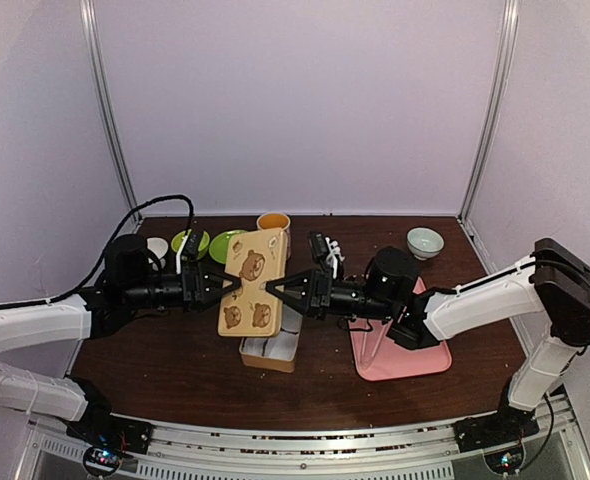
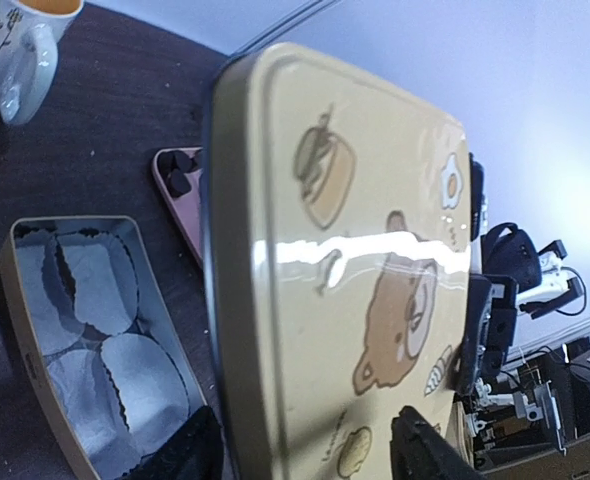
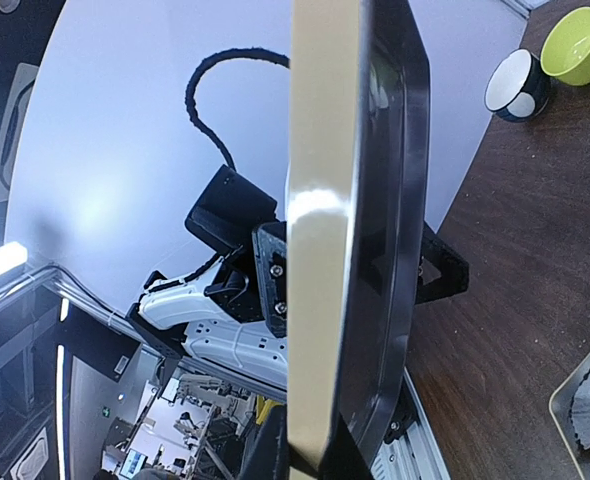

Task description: Pack the chocolate

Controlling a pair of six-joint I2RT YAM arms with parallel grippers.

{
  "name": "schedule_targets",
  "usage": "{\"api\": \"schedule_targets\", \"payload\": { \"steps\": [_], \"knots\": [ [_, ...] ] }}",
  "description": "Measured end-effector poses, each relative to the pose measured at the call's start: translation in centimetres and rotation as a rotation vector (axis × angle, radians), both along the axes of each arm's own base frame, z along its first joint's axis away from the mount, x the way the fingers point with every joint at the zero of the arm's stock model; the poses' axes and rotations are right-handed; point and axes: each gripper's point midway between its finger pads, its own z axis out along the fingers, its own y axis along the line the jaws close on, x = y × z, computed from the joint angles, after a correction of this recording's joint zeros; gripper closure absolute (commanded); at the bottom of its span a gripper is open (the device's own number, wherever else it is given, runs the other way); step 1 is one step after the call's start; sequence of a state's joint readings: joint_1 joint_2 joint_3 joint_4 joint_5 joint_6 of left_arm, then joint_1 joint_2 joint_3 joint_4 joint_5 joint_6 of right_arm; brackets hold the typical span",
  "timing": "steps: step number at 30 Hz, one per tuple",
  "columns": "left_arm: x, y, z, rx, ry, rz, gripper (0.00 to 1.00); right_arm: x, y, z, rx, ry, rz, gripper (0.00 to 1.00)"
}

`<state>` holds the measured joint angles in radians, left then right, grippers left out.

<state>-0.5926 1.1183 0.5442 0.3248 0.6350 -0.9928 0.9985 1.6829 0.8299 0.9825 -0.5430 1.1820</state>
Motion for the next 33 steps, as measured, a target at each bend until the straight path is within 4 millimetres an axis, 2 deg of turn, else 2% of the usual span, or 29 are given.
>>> {"api": "schedule_targets", "payload": {
  "steps": [2,6,8,11,17,23,30,33],
  "knots": [
    [-0.3,-0.3,1.0,-0.037,-0.012,-0.028,0.52,-0.2,0.1,0.1,0.001,-0.002,0.007,0.92],
    [-0.5,-0.4,2.0,-0.075,-0.021,-0.046,0.72,-0.2,0.1,0.5,0.01,-0.012,0.007,0.76],
    [-0.8,-0.3,2.5,-0.085,-0.031,-0.053,0.79,-0.2,0.1,0.5,0.008,-0.009,0.003,0.67],
    [-1.3,0.0,3.3,-0.09,-0.057,-0.055,0.85,0.0,0.1,0.2,-0.004,-0.006,-0.006,0.58],
    [-1.4,1.1,4.2,-0.088,-0.079,-0.027,0.87,0.6,0.1,-1.1,-0.061,-0.005,-0.043,0.43],
    [-1.0,2.1,3.7,-0.056,-0.067,0.014,0.87,2.2,-1.1,-2.9,-0.176,-0.005,-0.138,0.4],
    [1.3,5.1,0.9,0.158,-0.01,0.176,0.9,3.6,-3.8,-3.7,-0.307,-0.049,-0.256,0.4],
    [2.4,6.5,-1.0,0.247,0.024,0.23,0.9,3.8,-4.6,-3.5,-0.338,-0.071,-0.284,0.4]
  ]
}}
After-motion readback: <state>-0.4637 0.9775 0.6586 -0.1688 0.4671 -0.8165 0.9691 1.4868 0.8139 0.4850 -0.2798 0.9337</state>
